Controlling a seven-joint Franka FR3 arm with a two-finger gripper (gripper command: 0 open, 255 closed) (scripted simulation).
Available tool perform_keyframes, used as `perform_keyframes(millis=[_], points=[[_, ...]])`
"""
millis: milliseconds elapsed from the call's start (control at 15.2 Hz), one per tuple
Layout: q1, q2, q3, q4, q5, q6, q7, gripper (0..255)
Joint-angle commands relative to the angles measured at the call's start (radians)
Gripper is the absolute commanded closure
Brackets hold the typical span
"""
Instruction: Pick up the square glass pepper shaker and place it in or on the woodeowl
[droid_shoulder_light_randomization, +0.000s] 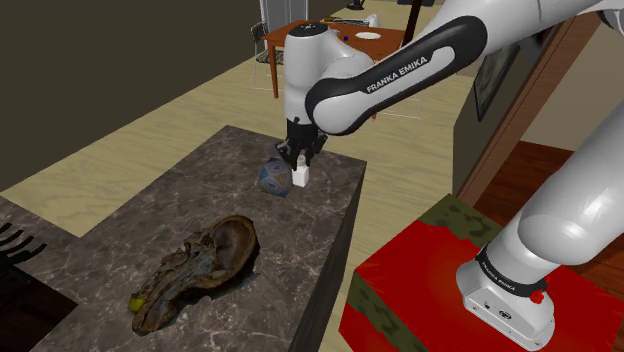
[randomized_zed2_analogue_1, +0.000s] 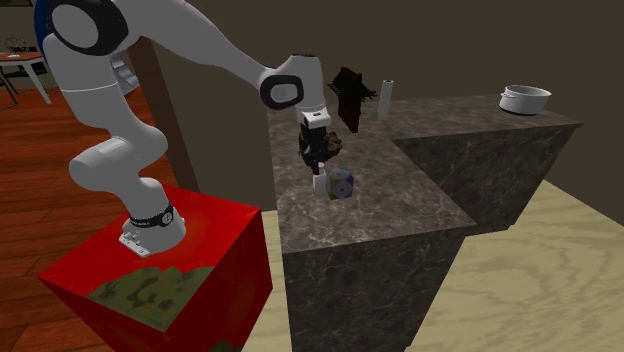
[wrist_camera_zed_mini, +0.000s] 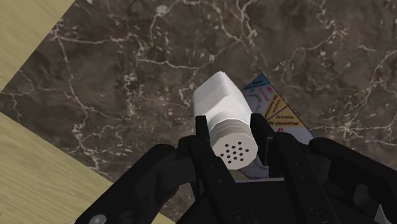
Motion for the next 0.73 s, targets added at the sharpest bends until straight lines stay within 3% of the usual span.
perform_keyframes(millis=[0,660], points=[[0.0,-0.016,0.0,0.012,0.013,-0.026,-0.01,255],[0.0,-0.074,-0.006,0.093,0.055,-0.156,-0.048,255]])
